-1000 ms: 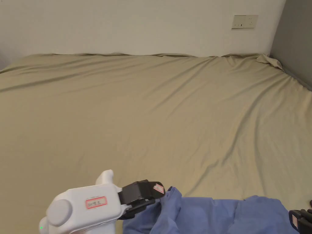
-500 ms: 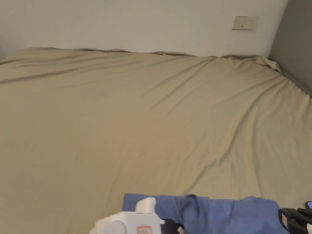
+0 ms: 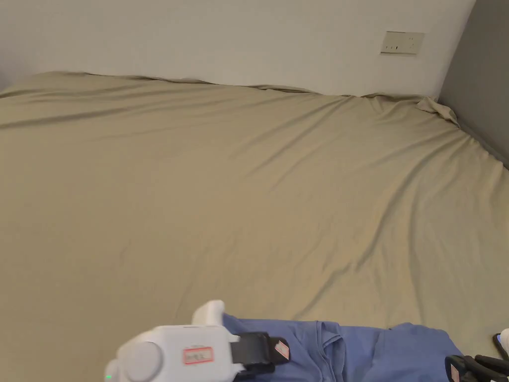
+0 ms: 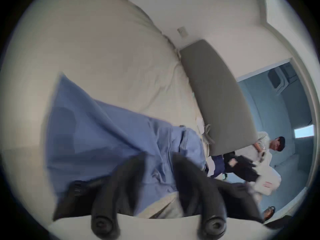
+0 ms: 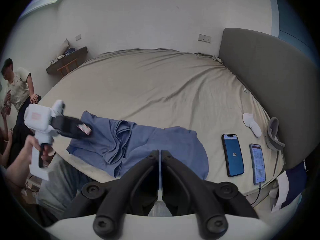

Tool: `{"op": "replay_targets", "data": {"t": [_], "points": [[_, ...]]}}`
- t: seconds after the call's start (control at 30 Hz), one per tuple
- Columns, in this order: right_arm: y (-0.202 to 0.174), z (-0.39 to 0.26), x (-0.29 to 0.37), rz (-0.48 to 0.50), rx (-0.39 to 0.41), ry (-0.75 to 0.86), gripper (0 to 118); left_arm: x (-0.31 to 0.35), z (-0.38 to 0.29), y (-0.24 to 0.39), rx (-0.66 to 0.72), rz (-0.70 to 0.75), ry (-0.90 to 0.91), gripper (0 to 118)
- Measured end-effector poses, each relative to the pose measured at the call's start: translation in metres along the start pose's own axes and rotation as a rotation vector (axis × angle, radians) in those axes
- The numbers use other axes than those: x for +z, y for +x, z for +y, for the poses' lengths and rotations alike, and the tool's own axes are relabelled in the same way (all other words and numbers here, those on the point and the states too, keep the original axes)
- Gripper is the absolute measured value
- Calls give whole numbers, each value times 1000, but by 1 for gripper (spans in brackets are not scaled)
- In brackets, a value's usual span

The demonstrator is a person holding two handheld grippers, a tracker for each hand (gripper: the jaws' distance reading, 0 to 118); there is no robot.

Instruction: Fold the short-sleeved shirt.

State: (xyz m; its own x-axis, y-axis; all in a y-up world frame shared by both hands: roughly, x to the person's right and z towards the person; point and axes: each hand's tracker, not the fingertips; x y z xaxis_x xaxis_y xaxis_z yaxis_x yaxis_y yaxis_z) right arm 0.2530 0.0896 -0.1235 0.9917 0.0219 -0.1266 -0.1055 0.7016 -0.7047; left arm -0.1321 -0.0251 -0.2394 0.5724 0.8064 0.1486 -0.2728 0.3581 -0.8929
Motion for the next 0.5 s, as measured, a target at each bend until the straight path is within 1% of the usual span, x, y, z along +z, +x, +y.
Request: {"op": "replay_targets", "data": {"t": [0.03,0.07,0.13,0.17,0.2,0.23,0.33,0.37,0.4,0.43,0.47,0.5], "points": [[0,1,0,0,6,0,5,15,6,-9,7,17,4,73],[-1,2,-1,-2,13,1,5,25,11,-17,6,44,4,91],[-2,5,-2,-4,20,3,5,47,19,-36,33,109,43,91],[-2,6,-2,2,19,7,5,53,20,-46,72,139,46,91],[-2,7,-3,4,16,9,5,56,21,-58,103,139,41,91],[-3,8,-3,6,15,11,5,56,21,-66,126,97,13,91],[-7,10,-2,18,23,14,5,41,14,-85,209,57,-41,90],[-9,11,-2,20,31,14,5,36,9,-89,222,-4,-35,90],[-11,12,-2,22,36,14,5,32,6,-87,231,-89,8,90],[-11,12,-2,22,38,13,5,25,3,-88,257,-110,-18,88],[-12,13,-2,22,40,13,5,13,0,-87,275,-101,-61,72],[-13,13,-3,24,41,12,5,6,-4,-84,249,-69,-45,41]]}}
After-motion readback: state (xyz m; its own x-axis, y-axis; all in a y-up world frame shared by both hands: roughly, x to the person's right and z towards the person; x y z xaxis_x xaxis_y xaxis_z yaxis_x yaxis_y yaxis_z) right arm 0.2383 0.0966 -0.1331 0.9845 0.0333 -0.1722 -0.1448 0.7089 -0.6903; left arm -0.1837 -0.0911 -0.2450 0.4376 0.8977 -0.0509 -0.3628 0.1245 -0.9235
